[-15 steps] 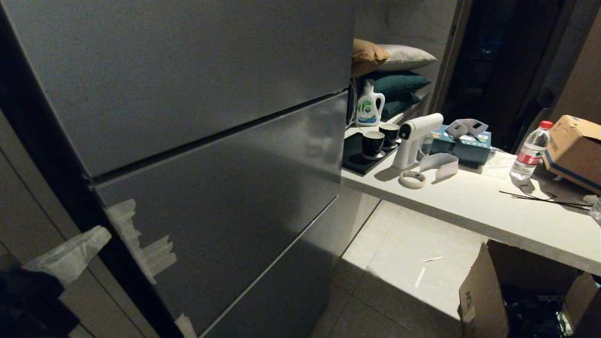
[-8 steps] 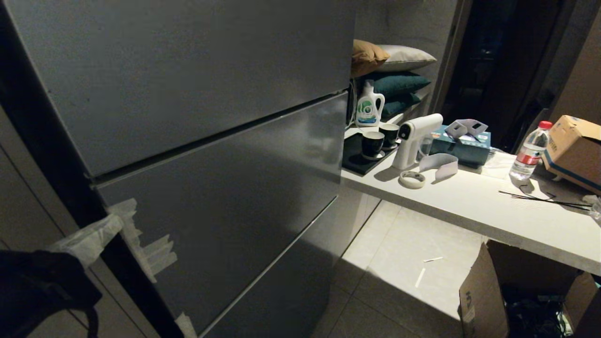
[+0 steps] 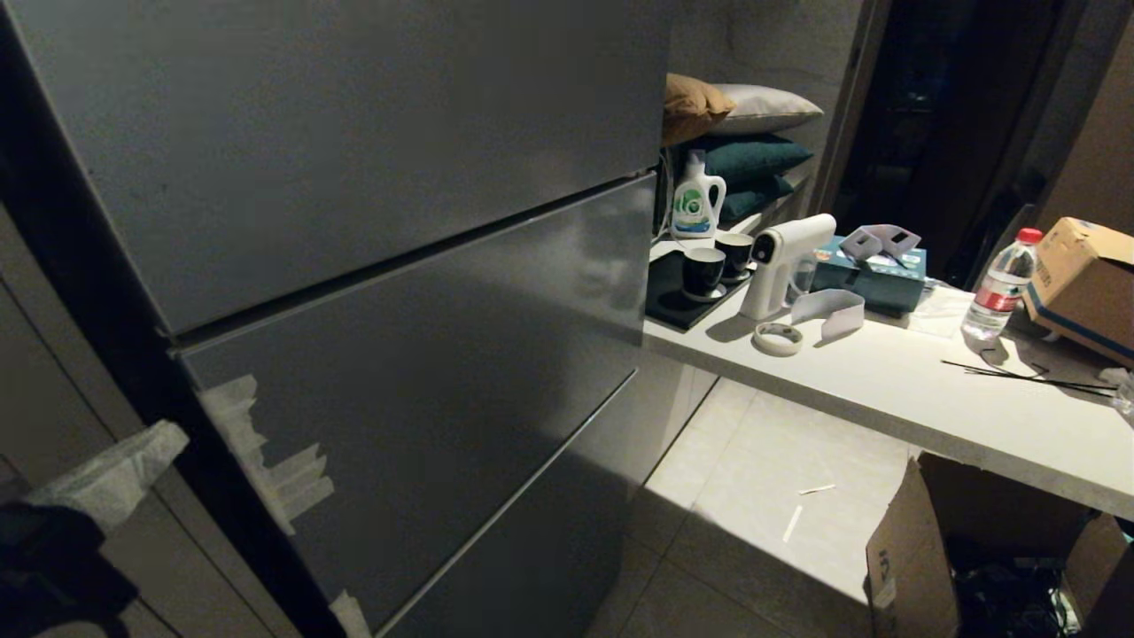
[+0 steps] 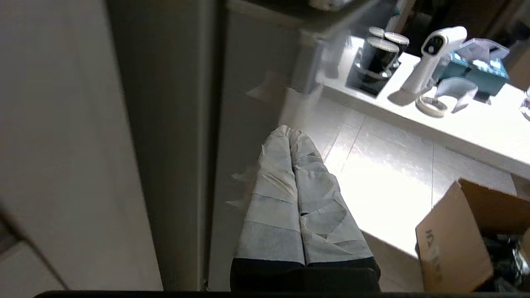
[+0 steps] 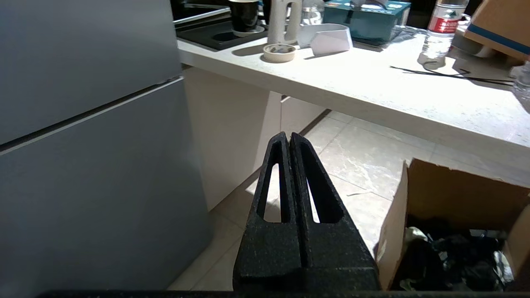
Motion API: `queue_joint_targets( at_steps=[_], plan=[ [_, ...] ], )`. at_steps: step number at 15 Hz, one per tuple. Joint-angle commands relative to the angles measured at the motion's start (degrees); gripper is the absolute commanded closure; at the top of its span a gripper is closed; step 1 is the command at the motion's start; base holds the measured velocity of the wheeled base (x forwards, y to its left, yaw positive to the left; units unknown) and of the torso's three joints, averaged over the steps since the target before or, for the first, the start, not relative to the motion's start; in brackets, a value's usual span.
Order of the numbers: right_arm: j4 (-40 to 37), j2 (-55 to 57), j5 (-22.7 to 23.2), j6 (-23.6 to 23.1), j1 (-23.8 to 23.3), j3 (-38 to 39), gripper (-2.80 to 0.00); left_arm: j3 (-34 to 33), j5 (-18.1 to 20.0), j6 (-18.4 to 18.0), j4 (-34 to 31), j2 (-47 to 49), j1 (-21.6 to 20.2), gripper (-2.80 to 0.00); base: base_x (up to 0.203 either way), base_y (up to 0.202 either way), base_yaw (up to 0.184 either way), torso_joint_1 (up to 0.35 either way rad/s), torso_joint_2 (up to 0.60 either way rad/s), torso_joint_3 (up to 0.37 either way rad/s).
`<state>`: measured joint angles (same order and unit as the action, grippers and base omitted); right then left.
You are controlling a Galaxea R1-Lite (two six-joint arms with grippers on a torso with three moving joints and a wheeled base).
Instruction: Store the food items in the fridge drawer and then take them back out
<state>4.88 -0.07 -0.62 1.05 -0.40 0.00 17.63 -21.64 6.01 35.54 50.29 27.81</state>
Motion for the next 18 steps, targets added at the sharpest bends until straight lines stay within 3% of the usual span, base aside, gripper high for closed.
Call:
queue_joint_targets(
  at_steps=[1,5,16,18],
  plan=[
    [0.0,0.1,0.0,0.0,0.1,1.8,0.0,-0.3,-0.5,0.1,0.2,-1.4,-0.4,0.0,0.0,0.0,0.0,0.0,0.0,0.0],
    [0.0,0.1,0.0,0.0,0.0,1.8,0.0,0.3,-1.3,0.0,0.3,3.2,-3.7,0.0,0.0,0.0,0.0,0.0,0.0,0.0],
    [0.0,0.1,-0.1,0.0,0.1,1.8,0.0,3.6,-1.3,0.4,0.9,10.5,-4.0,0.0,0.0,0.0,0.0,0.0,0.0,0.0],
    [0.0,0.1,-0.1,0.0,0.1,1.8,0.0,3.3,0.3,0.5,0.9,10.2,-3.7,0.0,0.0,0.0,0.0,0.0,0.0,0.0]
  ],
)
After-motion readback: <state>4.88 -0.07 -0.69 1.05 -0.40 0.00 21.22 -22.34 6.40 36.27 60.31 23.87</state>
